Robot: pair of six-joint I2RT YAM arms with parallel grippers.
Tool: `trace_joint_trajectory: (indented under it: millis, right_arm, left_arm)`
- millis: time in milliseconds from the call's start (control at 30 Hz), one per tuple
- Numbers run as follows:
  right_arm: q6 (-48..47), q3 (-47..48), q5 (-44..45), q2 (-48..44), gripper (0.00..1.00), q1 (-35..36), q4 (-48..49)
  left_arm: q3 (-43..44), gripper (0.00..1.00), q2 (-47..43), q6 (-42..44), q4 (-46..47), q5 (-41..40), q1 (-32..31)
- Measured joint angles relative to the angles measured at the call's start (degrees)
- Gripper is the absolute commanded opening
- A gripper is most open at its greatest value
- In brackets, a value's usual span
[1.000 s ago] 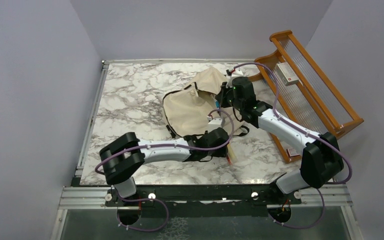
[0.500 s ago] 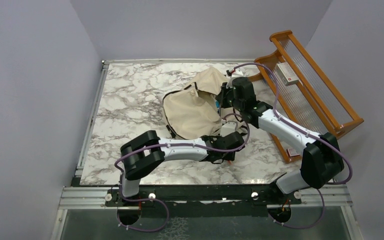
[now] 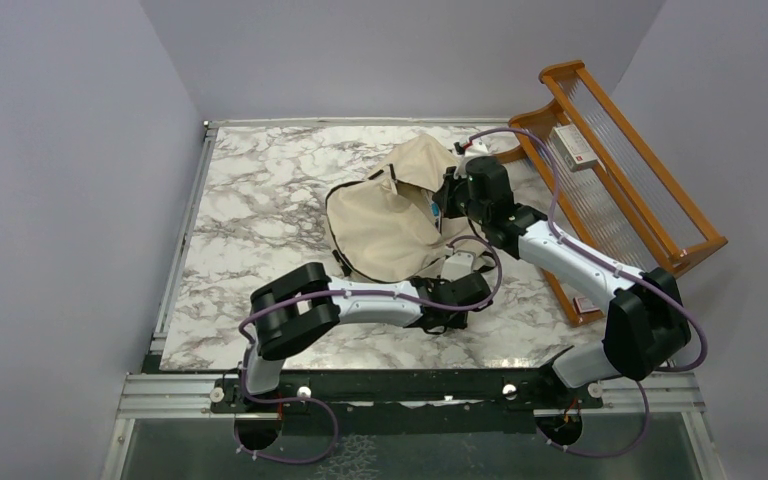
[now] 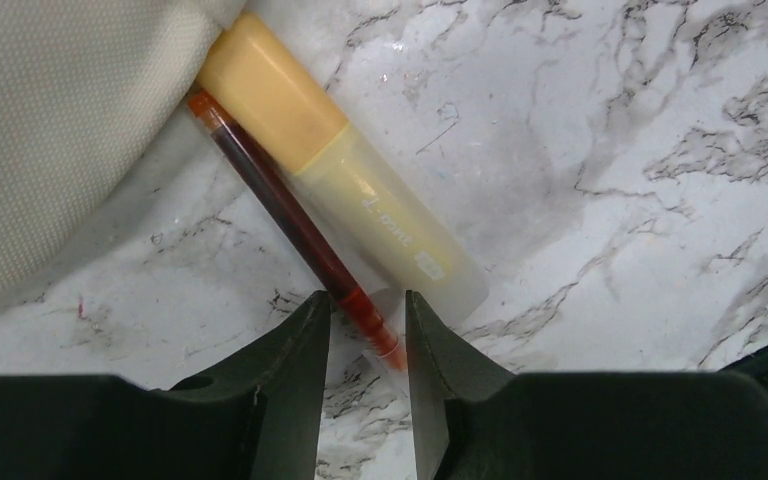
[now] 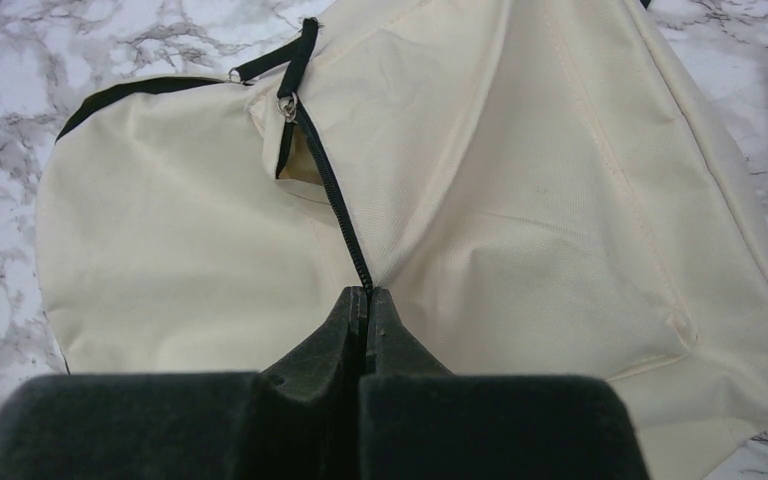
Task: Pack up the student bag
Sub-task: Pick up the stationery from the center of the board.
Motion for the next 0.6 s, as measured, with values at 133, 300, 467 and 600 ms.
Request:
trace_joint_trajectory:
  millis: [133, 300, 467, 600]
  right_arm:
    - [0.0, 0.0, 0.0, -0.1, 0.01, 0.0, 0.0]
    - [0.0, -0.1, 0.0, -0.2, 0.01, 0.0, 0.0]
    - [0.0, -0.1, 0.0, -0.3, 0.01, 0.0, -0.1]
    - [0.0, -0.1, 0.0, -0.3, 0.01, 0.0, -0.1]
  left_arm:
    - [1.7, 0.35, 1.2, 0.1, -0.3, -0.4, 0.0]
    - [2.6, 0.32, 1.9, 0.3, -0.8, -0.8, -0.1]
    - [2.5, 0.22, 1.9, 1.2, -1.6, -1.5, -0.1]
    - [1.0, 0.15, 1.4, 1.8, -1.1, -2.4, -0.4]
